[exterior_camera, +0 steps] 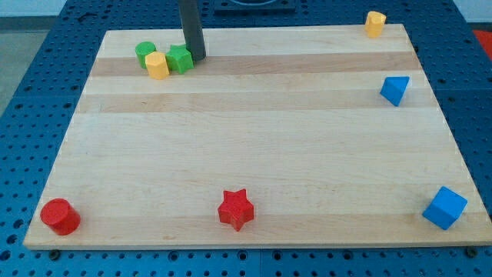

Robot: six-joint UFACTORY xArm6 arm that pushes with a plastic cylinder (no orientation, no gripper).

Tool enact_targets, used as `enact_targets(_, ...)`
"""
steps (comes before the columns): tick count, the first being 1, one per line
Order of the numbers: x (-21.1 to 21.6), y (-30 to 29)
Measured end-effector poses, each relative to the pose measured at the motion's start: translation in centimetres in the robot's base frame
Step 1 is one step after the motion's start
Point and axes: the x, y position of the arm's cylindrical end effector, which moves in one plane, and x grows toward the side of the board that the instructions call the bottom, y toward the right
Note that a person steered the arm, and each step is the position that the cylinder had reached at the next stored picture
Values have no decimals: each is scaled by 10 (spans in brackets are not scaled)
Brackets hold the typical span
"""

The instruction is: Move yellow heart a bit left

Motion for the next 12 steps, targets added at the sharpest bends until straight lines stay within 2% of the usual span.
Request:
enact_targets(1, 0, 0)
enact_targets(2, 7, 41)
enact_targets(3, 21, 101)
enact_targets(5, 21, 221)
enact_targets(7, 2, 347)
enact_targets(9, -30, 440)
enact_targets(11, -79, 445)
enact_targets(12, -73, 412)
